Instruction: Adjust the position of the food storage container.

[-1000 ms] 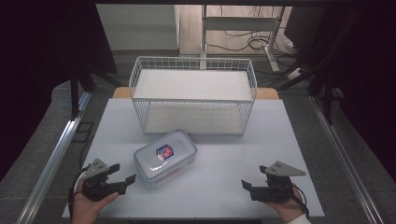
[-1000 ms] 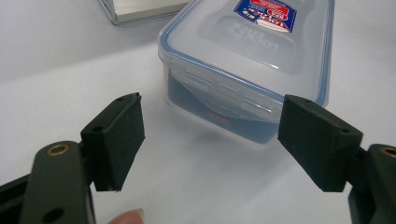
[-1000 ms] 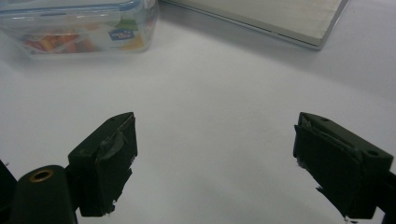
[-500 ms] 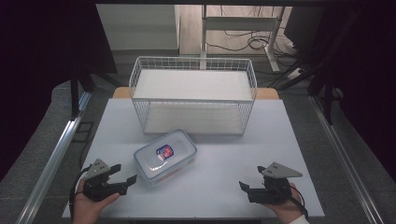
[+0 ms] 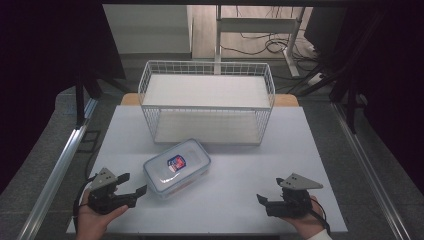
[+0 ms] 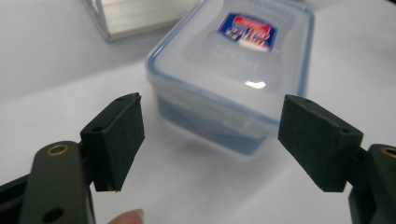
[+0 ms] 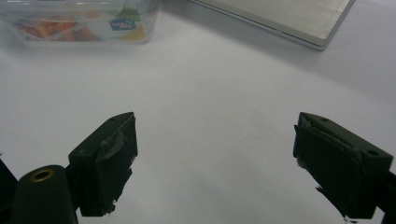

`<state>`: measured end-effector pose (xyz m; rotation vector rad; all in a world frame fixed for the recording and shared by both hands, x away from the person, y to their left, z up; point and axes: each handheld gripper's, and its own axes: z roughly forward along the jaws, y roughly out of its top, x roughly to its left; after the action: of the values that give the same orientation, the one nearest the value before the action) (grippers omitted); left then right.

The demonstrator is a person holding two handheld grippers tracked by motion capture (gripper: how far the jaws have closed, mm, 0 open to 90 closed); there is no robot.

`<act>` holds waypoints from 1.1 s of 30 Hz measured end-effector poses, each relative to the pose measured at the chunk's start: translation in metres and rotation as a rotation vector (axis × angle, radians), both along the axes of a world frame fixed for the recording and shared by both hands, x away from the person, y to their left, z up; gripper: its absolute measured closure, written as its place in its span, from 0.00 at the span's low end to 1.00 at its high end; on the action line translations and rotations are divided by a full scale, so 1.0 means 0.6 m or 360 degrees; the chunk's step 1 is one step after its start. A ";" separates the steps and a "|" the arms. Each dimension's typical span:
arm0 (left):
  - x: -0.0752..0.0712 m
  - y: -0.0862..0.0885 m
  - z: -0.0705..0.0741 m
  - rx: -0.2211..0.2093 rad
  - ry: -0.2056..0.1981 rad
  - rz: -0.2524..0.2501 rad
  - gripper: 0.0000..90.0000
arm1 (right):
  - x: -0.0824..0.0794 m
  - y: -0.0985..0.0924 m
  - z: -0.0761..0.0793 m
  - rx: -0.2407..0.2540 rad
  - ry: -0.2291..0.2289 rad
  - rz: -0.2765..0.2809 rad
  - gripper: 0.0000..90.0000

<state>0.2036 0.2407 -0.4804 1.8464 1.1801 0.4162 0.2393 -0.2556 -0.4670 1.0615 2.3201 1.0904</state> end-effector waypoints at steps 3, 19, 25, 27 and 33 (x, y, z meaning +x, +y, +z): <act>0.004 -0.008 0.010 -0.0012 0.0000 -0.0023 0.25 | 0.001 0.000 -0.001 -0.0003 0.0008 0.0001 0.16; 0.127 -0.041 0.079 0.0058 0.0040 -0.0072 0.33 | 0.009 0.000 -0.009 -0.0019 0.0048 -0.0006 0.16; 0.185 -0.061 0.068 0.0106 0.0110 -0.0152 0.42 | 0.013 -0.005 -0.013 -0.0012 0.0050 -0.0070 0.17; 0.200 -0.067 0.067 0.0144 0.0118 -0.0196 0.43 | 0.013 -0.005 -0.013 -0.0013 0.0048 -0.0074 0.17; 0.252 -0.090 0.059 0.0230 0.0165 -0.0183 0.63 | 0.014 -0.006 -0.012 -0.0012 0.0042 -0.0083 0.17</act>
<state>0.3550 0.1870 -0.4451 2.0713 1.1307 0.3520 0.2475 -0.2590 -0.4744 1.1336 2.3016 1.0533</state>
